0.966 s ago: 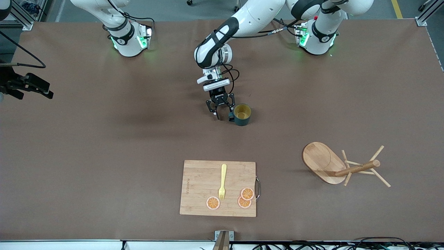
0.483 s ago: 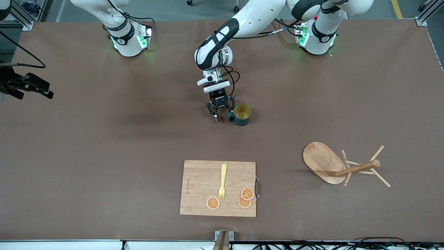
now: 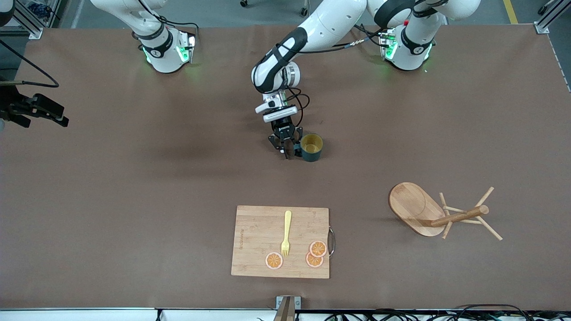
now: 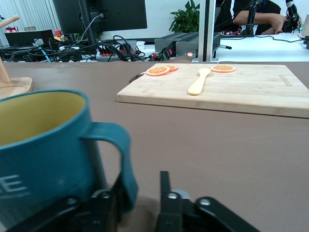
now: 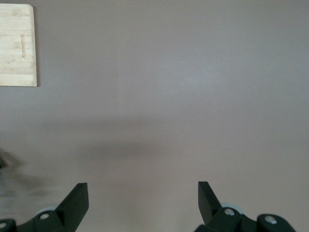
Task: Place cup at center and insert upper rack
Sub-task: 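Lift the mug with the left gripper toward the wooden mug tree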
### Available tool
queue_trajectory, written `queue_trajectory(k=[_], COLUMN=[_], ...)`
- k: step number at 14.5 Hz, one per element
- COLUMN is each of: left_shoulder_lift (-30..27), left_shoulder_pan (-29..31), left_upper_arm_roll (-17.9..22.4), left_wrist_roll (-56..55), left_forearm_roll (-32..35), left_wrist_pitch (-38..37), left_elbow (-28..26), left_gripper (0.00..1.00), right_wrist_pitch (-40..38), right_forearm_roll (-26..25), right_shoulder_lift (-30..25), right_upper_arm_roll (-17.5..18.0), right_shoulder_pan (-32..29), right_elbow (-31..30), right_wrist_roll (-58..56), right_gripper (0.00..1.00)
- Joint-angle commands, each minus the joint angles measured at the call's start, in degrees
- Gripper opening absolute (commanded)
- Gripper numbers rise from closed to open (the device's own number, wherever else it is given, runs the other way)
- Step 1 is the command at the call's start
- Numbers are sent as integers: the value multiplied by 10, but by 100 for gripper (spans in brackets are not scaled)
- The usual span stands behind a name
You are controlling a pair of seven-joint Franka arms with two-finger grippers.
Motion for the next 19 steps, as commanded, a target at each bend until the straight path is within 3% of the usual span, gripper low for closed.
queue_trajectory(k=[1,4,9,15,19], left_shoulder_lift=[5,1,-19,-95,-151], left_shoulder_pan=[2,3,16,44,88], left_upper_arm_roll=[1,0,-6,-6,-9], left_wrist_roll=[2,-1,36,302,339], left_forearm_roll=[11,10,-25,-282,-416], left_wrist_pitch=[7,12,35,60,67], left_elbow=[12,13,43,137,166], left_gripper=[8,1,0,0,0], right_wrist_pitch=[-5,-5,-4,-2,-4], right_forearm_roll=[-5,-5,-5,-8,-8], right_shoulder_lift=[-9,-9,-8,-4,-4], right_upper_arm_roll=[1,1,1,2,2], right_shoulder_pan=[-2,-2,-2,-1,-2], right_elbow=[-2,-2,-2,3,4], right_wrist_roll=[3,3,2,1,1], right_gripper=[100,100,100,100,100])
